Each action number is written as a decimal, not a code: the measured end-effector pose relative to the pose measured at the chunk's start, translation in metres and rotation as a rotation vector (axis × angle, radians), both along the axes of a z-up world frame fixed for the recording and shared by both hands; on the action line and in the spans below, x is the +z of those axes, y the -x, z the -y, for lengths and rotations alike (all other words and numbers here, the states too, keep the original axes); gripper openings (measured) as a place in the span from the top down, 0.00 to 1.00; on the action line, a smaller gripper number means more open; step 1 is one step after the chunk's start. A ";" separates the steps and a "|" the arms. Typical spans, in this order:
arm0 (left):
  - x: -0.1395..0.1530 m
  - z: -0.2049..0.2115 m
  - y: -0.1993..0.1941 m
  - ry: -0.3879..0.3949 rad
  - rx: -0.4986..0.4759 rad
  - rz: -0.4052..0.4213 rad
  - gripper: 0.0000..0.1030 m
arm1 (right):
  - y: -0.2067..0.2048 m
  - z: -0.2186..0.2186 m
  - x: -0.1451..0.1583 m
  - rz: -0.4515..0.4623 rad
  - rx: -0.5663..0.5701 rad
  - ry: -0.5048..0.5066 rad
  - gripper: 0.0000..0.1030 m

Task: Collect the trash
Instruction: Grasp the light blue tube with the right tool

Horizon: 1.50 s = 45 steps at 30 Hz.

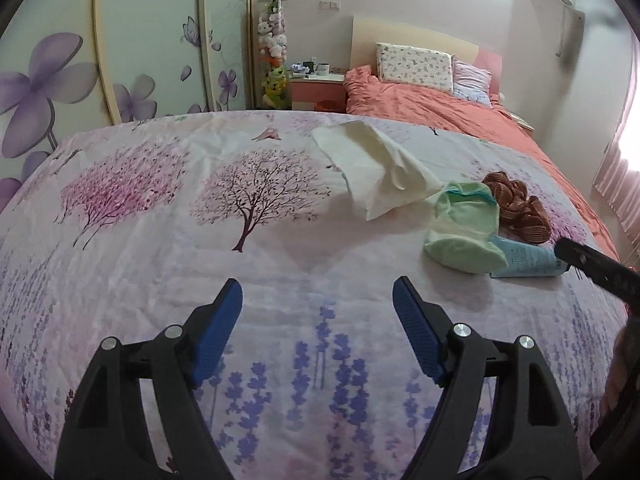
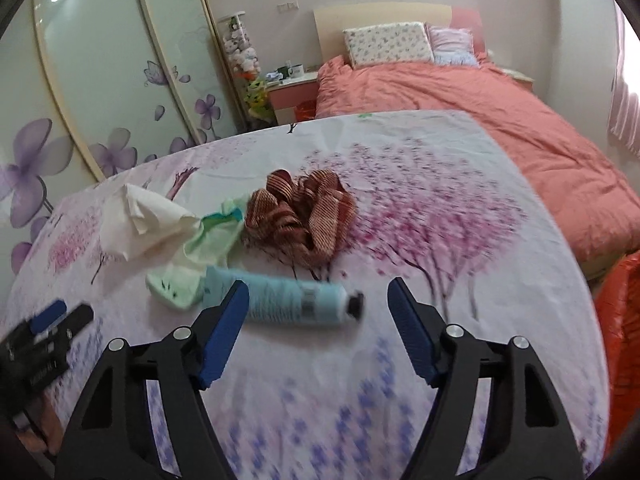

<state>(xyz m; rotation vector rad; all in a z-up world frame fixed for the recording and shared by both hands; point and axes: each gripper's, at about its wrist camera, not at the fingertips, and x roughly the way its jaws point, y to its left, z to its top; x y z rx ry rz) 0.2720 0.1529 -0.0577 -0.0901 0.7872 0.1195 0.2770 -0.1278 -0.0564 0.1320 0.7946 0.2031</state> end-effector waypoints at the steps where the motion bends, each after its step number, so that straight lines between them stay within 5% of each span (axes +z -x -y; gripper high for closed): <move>1: -0.001 -0.002 0.000 0.001 0.001 -0.002 0.26 | -0.003 -0.003 -0.001 -0.005 0.008 0.007 0.31; 6: -0.003 -0.007 -0.001 0.011 0.005 -0.004 0.26 | -0.007 -0.013 -0.008 -0.050 0.060 0.039 0.32; 17: -0.003 -0.009 -0.001 0.028 0.017 -0.004 0.25 | 0.028 -0.014 -0.010 -0.144 0.209 -0.076 0.36; 26: -0.003 -0.011 0.000 0.036 0.030 -0.006 0.25 | 0.020 -0.044 -0.017 -0.073 0.186 0.076 0.36; 30: -0.004 -0.011 -0.001 0.035 0.029 -0.006 0.25 | 0.028 -0.048 -0.018 -0.053 0.200 0.125 0.52; 33: -0.004 -0.010 -0.001 0.032 0.028 -0.009 0.25 | 0.039 -0.033 -0.017 -0.063 0.173 0.130 0.71; 45: -0.005 -0.010 -0.002 0.037 0.019 -0.018 0.24 | 0.058 0.032 -0.021 -0.075 -0.032 0.051 0.71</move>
